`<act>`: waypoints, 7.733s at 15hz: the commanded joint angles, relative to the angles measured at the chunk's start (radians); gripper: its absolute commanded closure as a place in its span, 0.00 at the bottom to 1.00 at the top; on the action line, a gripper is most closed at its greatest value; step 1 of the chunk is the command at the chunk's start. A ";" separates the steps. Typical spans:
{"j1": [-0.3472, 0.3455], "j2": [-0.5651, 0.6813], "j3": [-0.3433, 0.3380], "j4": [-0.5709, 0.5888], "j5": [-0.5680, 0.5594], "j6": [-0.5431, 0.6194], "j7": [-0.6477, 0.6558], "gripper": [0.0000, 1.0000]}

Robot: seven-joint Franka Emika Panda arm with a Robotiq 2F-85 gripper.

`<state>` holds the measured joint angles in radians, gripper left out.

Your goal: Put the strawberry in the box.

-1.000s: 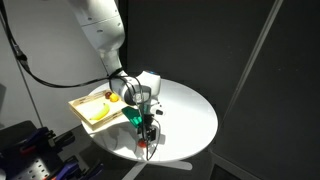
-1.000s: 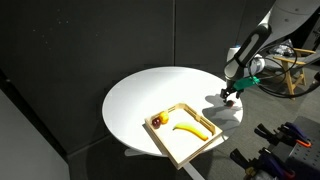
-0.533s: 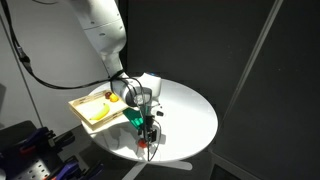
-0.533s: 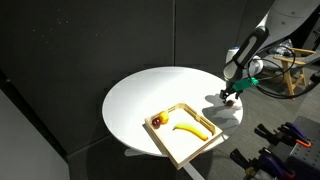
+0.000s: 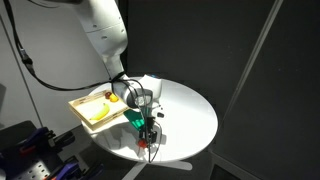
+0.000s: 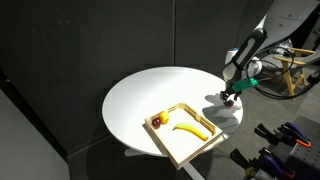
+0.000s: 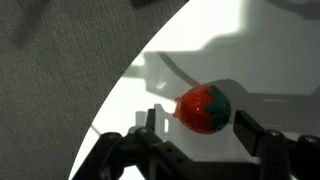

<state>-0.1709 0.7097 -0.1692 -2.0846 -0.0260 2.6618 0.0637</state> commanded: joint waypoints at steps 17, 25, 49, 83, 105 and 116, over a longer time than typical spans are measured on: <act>0.054 -0.126 -0.047 -0.022 -0.028 -0.106 0.026 0.73; 0.132 -0.229 -0.054 -0.048 -0.096 -0.218 0.072 0.73; 0.193 -0.344 0.163 -0.097 -0.002 -0.323 0.030 0.73; 0.280 -0.187 0.191 0.009 0.031 -0.135 0.119 0.48; 0.434 -0.190 0.210 0.037 -0.036 -0.152 0.143 0.73; 0.487 -0.178 0.244 0.026 -0.053 -0.151 0.127 0.73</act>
<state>0.3147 0.5326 0.0649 -2.0665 -0.0523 2.5275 0.1862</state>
